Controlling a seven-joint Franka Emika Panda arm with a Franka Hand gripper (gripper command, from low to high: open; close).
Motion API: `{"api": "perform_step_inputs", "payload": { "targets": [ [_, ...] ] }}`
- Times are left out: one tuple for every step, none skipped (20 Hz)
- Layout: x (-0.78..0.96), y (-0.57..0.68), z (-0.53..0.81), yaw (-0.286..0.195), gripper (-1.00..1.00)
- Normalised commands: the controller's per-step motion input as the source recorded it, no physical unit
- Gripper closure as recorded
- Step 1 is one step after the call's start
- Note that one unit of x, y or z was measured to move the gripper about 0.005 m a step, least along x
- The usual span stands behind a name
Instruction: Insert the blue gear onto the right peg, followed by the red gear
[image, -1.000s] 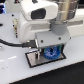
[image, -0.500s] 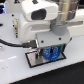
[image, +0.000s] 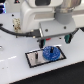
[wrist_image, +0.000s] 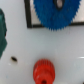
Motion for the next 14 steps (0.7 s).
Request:
{"api": "perform_step_inputs", "payload": {
  "targets": [
    [-0.52,0.21,0.13,0.0,-1.0],
    [-0.57,0.21,0.03,0.0,-1.0],
    [-0.59,0.2,0.0,0.0,-1.0],
    [-0.59,0.21,-0.01,0.0,-1.0],
    [-0.6,0.18,-0.02,0.0,-1.0],
    [-0.59,0.17,-0.04,0.0,-1.0],
    [-0.58,0.18,-0.05,0.0,-1.0],
    [-0.57,0.14,-0.07,0.0,-1.0],
    [-0.56,0.12,-0.17,0.0,-1.0],
    [-0.56,0.05,-0.23,0.0,-1.0],
    [-0.51,0.07,-0.23,0.0,-1.0],
    [-0.52,0.02,-0.3,0.0,-1.0],
    [-0.41,0.06,-0.35,0.0,-1.0],
    [-0.37,0.07,-0.34,0.0,-1.0]
  ]
}}
